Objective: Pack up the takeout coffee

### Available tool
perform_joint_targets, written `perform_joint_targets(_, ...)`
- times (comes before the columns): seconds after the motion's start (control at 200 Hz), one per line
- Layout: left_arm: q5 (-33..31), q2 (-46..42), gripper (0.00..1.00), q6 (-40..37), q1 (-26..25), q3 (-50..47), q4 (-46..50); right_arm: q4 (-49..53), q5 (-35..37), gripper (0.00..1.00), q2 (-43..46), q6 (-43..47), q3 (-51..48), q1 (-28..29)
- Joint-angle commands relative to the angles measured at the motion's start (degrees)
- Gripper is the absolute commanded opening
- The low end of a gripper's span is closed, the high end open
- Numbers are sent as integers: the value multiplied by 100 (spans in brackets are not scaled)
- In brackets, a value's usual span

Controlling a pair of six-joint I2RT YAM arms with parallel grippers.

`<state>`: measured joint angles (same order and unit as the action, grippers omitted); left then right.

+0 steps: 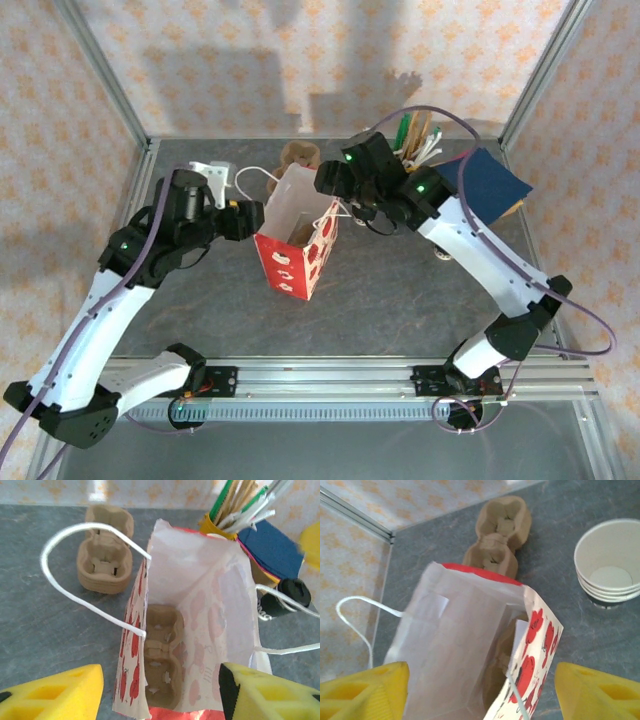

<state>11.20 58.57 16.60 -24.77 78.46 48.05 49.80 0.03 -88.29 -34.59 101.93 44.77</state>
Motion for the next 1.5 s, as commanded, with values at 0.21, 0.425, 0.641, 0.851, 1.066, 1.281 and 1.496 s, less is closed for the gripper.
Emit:
perform_joint_targets(0.21,-567,-203,66,-26,-19,814,340,-149,-549,66,-320,-156,-644,-188)
perform_joint_targets(0.425,-301,-311,69,-13,-11,941,-156,-560,-963,43,-403,5,-953,-214)
perform_joint_targets(0.641,-161,-116,69,-104,-14,994,-200,-910,-1168,23,-360,169,-1000,-215)
perform_joint_targets(0.851,40,-99,69,-56,-13,872,-463,-1141,-1440,12,-121,307,-1118,-207)
perform_joint_targets(1.066,257,-109,69,45,-19,665,-717,-1755,-1550,7,561,590,-1643,-116)
perform_joint_targets(1.281,164,-221,69,10,-14,575,-797,-2719,-1533,6,1384,1421,-2429,464)
perform_joint_targets(1.496,198,-243,70,27,-13,539,-804,-3490,-1639,5,1953,1758,-3172,718)
